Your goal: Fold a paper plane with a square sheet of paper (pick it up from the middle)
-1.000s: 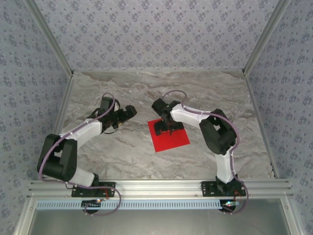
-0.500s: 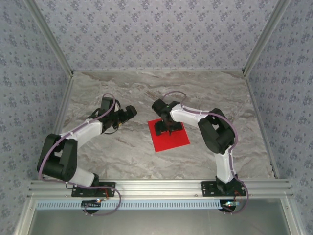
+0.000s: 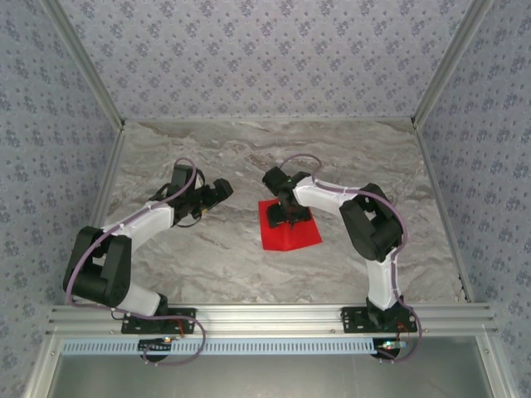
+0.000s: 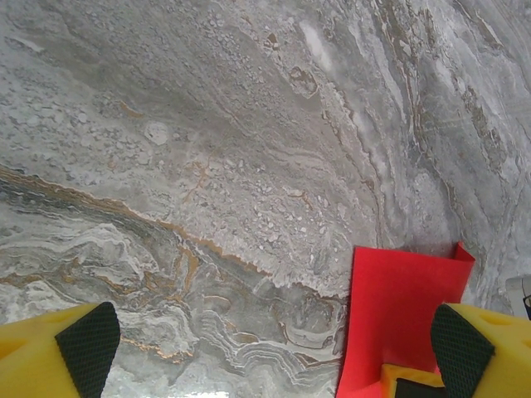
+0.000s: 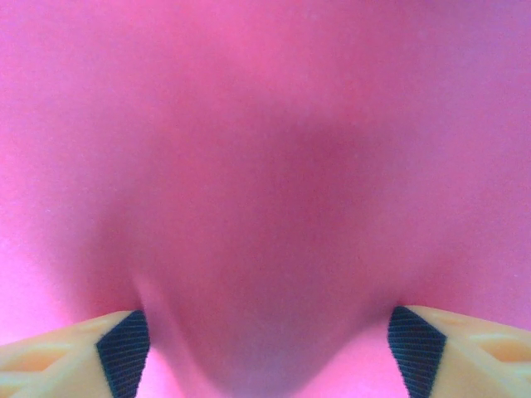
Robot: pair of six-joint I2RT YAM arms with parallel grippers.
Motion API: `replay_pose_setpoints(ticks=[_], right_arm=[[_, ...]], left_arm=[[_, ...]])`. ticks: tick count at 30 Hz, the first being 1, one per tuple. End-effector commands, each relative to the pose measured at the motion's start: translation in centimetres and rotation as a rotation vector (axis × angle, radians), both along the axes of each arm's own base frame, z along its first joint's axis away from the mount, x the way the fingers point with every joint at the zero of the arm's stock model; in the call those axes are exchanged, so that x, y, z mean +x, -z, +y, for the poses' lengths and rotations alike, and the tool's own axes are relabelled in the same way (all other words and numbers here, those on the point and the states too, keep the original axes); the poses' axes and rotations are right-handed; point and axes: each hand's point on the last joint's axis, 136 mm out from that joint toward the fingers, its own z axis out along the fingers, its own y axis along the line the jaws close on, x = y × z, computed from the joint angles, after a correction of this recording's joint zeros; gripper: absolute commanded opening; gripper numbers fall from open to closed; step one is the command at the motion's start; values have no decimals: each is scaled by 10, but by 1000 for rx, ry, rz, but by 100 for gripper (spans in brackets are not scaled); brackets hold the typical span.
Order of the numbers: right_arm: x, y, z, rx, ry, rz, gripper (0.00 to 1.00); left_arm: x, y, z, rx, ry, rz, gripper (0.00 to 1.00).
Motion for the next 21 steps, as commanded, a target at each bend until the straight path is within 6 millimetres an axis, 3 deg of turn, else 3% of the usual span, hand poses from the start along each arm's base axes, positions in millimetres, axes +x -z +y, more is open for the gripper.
replay_pose_setpoints(ticks=[1, 7, 13, 21], right_arm=[[-9, 10, -15, -25, 27, 42, 87], [-14, -24, -9, -31, -23, -20, 100], [-33, 2, -10, -47, -17, 58, 100], [-39, 26, -16, -72, 16, 92, 92]], left_arm=[[6, -4, -4, 0, 1, -10, 99], [5, -4, -6, -1, 6, -7, 99], [6, -4, -8, -1, 10, -6, 99], [6, -4, -9, 1, 12, -6, 99]])
